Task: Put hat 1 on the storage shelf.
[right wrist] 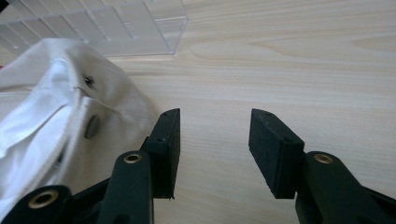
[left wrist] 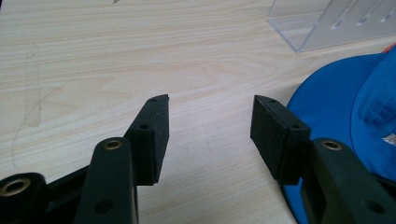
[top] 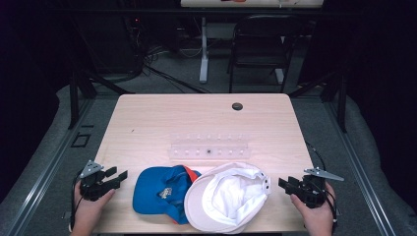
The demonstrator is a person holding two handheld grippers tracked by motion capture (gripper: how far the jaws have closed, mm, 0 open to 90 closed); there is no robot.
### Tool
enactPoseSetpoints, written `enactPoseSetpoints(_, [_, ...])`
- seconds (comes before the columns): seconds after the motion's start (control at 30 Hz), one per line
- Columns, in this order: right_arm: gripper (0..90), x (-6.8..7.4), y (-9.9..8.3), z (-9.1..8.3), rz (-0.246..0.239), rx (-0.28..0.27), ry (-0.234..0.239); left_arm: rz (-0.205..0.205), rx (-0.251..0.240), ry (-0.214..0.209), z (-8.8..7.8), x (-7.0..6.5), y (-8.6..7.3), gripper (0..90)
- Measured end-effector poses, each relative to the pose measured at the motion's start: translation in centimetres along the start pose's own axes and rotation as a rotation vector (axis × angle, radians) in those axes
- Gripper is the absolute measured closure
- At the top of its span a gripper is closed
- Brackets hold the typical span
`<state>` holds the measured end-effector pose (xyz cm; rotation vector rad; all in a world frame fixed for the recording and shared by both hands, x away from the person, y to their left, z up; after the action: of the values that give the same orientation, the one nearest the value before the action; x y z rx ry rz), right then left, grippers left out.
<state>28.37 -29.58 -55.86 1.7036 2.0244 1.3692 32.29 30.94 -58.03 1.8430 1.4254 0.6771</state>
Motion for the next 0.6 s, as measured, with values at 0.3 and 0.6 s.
enactPoseSetpoints(0.3, [57.2,0.6,1.3,0.4,0.039,0.104,0.024,0.022,-0.006,0.0,0.0,-0.5,0.1,48.0])
enactPoseSetpoints(0.6, [55.7,1.4,2.6,0.0,0.087,0.193,0.039,0.035,0.009,0.007,0.0,-0.6,0.0,48.1])
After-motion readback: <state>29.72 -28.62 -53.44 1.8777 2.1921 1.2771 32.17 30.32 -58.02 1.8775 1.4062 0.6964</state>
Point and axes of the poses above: each handheld gripper's, and its own axes: z roughly forward along the jaws, y roughly out of its top, x roughly to its left, the point moved 3 cm from there along z, roughly forward along the jaws, and after that the axes turned 11 degrees about y, right-handed, at the moved point
